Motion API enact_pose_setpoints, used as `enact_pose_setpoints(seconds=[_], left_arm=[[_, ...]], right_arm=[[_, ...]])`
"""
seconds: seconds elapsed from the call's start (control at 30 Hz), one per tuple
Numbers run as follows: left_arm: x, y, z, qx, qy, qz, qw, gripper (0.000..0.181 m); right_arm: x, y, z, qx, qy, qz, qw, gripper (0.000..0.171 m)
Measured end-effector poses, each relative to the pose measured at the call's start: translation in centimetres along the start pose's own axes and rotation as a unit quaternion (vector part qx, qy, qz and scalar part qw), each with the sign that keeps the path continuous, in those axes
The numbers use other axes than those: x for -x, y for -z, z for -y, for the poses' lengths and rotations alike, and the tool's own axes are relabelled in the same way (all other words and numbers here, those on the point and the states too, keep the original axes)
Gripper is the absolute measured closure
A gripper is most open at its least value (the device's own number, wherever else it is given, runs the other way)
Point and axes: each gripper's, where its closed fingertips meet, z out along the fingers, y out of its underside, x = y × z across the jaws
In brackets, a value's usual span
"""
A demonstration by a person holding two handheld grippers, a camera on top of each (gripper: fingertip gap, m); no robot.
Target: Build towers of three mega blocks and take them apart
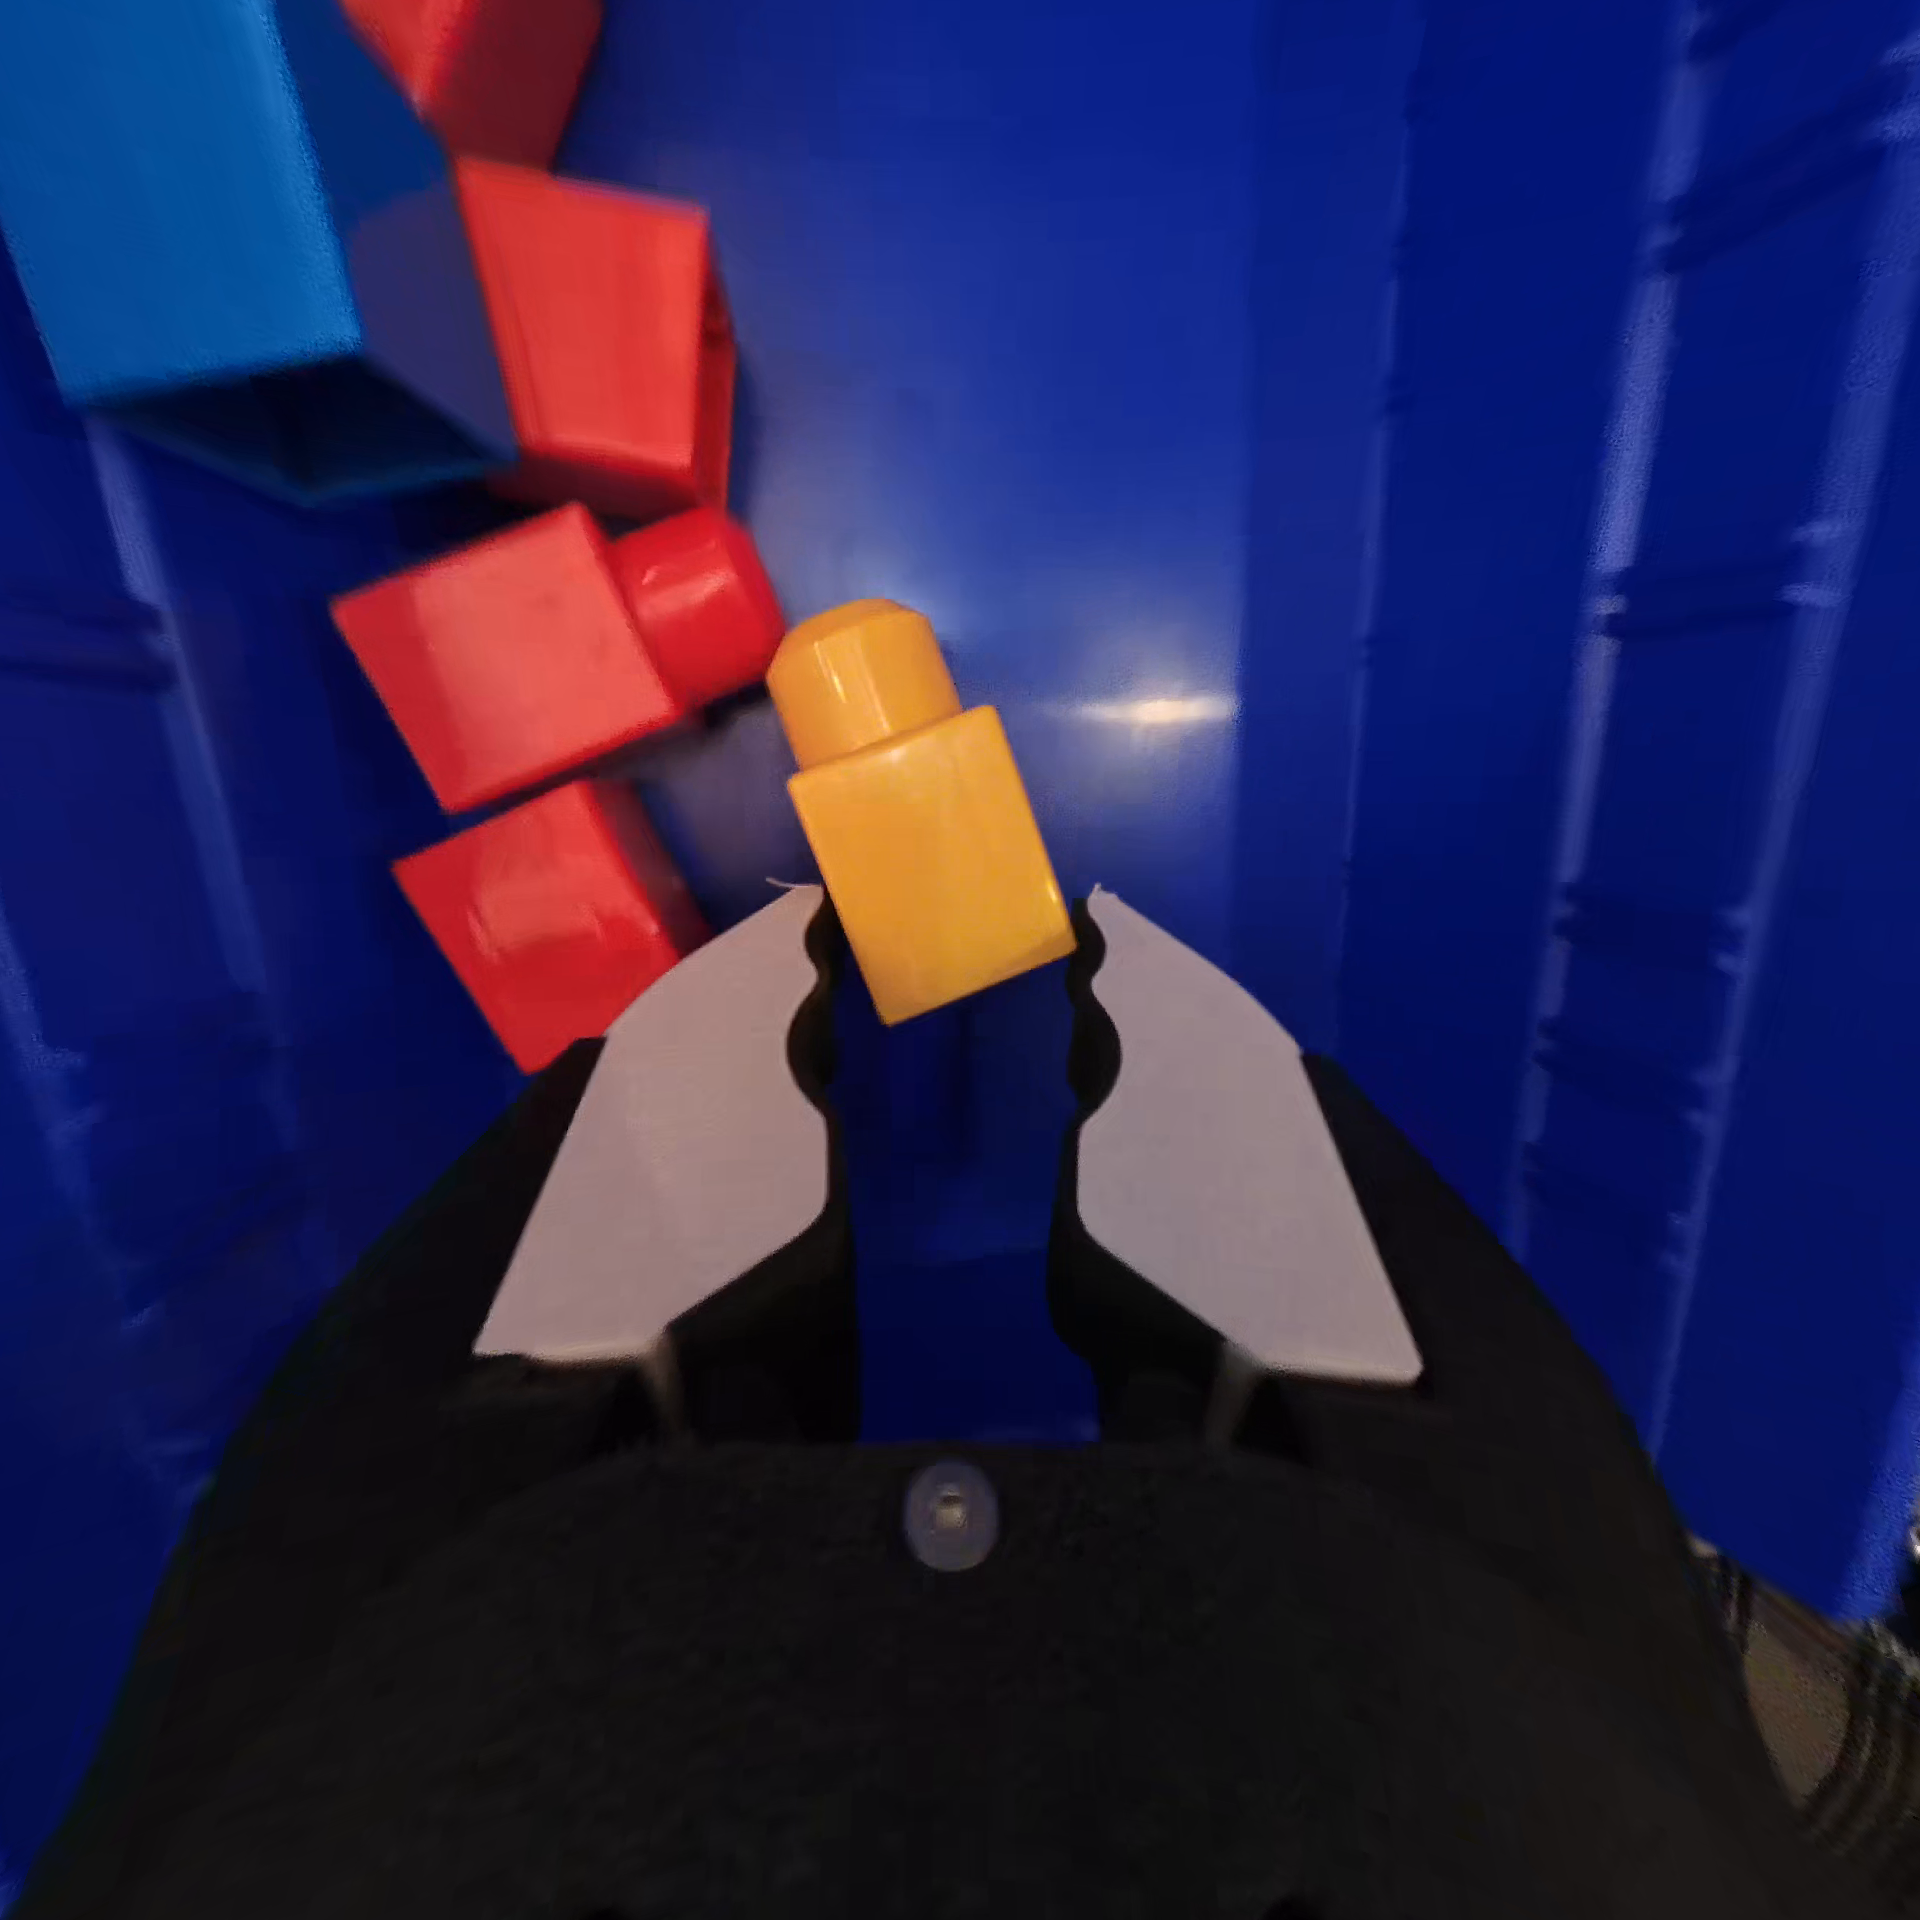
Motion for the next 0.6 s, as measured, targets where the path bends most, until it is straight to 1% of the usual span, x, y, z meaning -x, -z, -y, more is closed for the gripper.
enact_pose_setpoints(seconds=[0.1,0.2,0.27,0.37,0.47,0.53,0.6], left_arm=[[-2.0,2.7,2.2,-0.072,-0.044,-0.051,0.995,0.140],[-6.2,6.5,4.9,-0.160,-0.094,-0.130,0.974,0.140],[-10.6,9.6,6.6,-0.224,-0.137,-0.194,0.945,0.140],[-18.4,12.4,7.8,-0.281,-0.220,-0.268,0.895,0.141],[-26.9,13.2,7.3,-0.310,-0.294,-0.351,0.833,0.141],[-31.9,13.1,6.5,-0.320,-0.321,-0.410,0.792,0.141],[-35.9,12.4,5.4,-0.314,-0.336,-0.464,0.757,0.141]], right_arm=[[-0.1,0.1,0.9,-0.007,0.018,-0.003,1.000,0.118],[0.2,0.2,3.1,-0.029,0.056,0.001,0.998,0.116],[0.3,0.1,5.4,-0.054,0.091,0.007,0.994,0.113],[0.5,-0.2,9.7,-0.088,0.127,0.032,0.987,0.108],[1.0,-0.8,14.3,-0.119,0.147,0.068,0.980,0.109],[1.3,-1.3,16.7,-0.131,0.135,0.098,0.977,0.110],[1.3,-2.0,18.5,-0.141,0.110,0.127,0.976,0.111]])
